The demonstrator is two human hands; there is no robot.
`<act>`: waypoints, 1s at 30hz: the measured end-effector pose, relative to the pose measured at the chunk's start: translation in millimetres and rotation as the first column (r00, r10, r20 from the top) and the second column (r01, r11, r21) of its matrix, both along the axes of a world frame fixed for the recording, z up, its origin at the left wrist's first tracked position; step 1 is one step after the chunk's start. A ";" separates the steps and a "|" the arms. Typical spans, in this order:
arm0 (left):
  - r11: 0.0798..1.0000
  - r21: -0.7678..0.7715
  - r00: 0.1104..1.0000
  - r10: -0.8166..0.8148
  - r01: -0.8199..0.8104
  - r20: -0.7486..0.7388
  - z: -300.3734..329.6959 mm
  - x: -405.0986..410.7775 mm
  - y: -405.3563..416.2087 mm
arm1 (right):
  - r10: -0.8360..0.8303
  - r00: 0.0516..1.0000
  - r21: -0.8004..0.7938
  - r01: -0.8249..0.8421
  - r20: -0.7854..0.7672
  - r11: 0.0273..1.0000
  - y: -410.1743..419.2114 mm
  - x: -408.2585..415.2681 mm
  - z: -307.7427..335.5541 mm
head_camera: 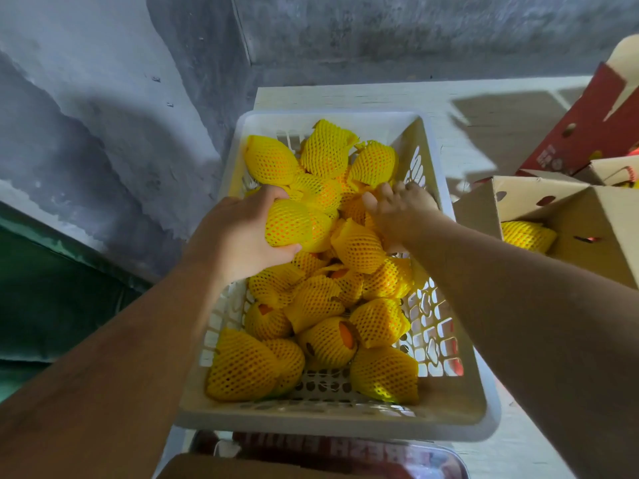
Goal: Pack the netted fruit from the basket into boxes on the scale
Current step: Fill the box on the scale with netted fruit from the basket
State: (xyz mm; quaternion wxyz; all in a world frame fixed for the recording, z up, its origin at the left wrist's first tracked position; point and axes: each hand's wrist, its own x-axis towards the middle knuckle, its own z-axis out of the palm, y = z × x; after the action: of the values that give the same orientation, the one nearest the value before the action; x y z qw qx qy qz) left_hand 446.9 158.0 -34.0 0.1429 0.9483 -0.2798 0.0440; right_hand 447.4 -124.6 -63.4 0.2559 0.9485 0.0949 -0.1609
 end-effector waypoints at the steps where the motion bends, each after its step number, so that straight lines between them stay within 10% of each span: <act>1: 1.000 0.007 1.000 -0.014 0.014 0.015 -0.9 -0.2 0.3 | -0.017 1.000 0.045 0.017 0.015 0.999 1.3 0.0 -3.9; 8: 0.999 -0.008 0.999 -0.043 0.043 -0.021 -3.3 4.1 -1.0 | -0.111 0.982 0.553 0.008 0.152 0.833 2.3 -17.1 4.5; 17: 0.918 -0.380 0.952 -0.005 -0.117 -0.306 15.0 -16.2 5.8 | -0.444 0.891 0.989 0.136 -0.098 0.053 20.7 -144.3 79.1; 26: 0.827 -0.558 0.870 -0.226 -0.066 -0.437 102.7 -161.4 39.0 | -0.475 0.833 0.830 -0.036 -0.282 -0.557 107.0 -311.5 161.1; 30: 0.750 -0.658 0.889 -0.249 -0.073 -0.384 136.0 -265.6 86.6 | -0.282 0.792 0.433 -0.025 -0.542 -0.901 139.7 -372.0 158.0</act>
State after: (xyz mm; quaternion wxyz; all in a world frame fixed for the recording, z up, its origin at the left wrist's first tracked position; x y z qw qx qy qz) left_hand 181.3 244.5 102.0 0.5285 0.8062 -0.2513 -0.0875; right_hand 75.4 15.1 94.6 -0.8657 0.4748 -0.1489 0.0536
